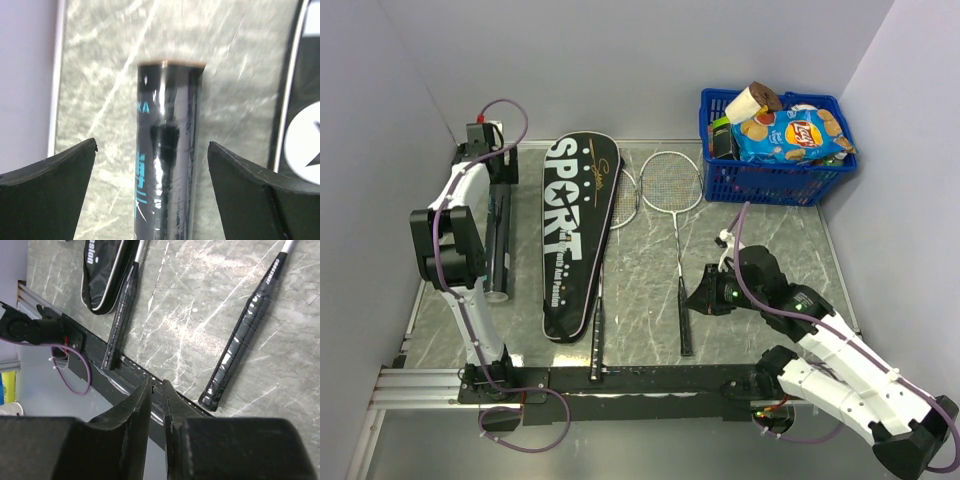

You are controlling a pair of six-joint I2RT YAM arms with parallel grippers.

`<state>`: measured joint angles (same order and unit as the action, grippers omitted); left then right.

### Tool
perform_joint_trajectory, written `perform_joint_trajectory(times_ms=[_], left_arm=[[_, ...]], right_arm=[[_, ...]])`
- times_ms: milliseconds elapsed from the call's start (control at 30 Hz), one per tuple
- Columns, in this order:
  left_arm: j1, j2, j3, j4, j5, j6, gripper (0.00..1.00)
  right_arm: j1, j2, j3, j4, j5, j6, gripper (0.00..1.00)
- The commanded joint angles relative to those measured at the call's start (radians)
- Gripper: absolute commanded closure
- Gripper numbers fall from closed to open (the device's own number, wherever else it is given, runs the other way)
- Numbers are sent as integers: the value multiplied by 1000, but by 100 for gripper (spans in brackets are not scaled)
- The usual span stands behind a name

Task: Pack up the badminton gear

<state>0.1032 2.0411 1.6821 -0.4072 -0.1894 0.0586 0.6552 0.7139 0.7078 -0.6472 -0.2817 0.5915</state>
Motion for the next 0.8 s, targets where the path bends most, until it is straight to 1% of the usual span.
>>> perform_joint_trajectory(times_ms=[0,67,133,233,267,333,367,400,467,500,567,600,633,667,733,767], left_arm=[[-7,-111,77,27,-12,-23,4],[-28,-156,79,25,-22,-23,4],[-55,-231,73,12,18,-16,4],[-172,-343,32,-18,-7,-2,4],[-254,-385,19,-30,-36,0,4],[-342,-416,-5,-97,-97,-23,4],[-426,-439,-16,-120,-116,-41,4],[-465,-449,-44,-169,-126,-107,4],[-560,-481,-85,-203,-125,-166,4],[-583,-493,-148,-205,-107,-221,4],[-643,-545,-234,-171,-56,-265,4],[-661,-562,-328,-145,-41,-302,4],[-675,-578,-370,-101,-24,-319,4],[-695,-591,-402,-99,14,-336,4],[-711,-591,-462,-120,12,-384,3],[-729,-591,-482,-120,-13,-396,3]], right_arm=[[6,4,-8,27,-13,11,76],[9,25,-4,38,-20,10,75],[7,56,15,41,-16,-1,72],[6,111,48,35,7,-31,69],[6,123,54,35,34,-44,68],[3,157,70,40,50,-53,65],[3,165,71,46,59,-55,60],[1,173,74,50,65,-56,57],[-5,196,79,60,78,-55,53],[-6,211,82,57,94,-52,52],[-9,219,82,63,102,-44,52],[-11,220,73,67,110,-38,52],[-9,219,67,73,111,-27,52],[-9,217,62,86,113,-24,52],[-9,214,42,93,125,-10,52],[-11,213,38,93,133,-7,52]])
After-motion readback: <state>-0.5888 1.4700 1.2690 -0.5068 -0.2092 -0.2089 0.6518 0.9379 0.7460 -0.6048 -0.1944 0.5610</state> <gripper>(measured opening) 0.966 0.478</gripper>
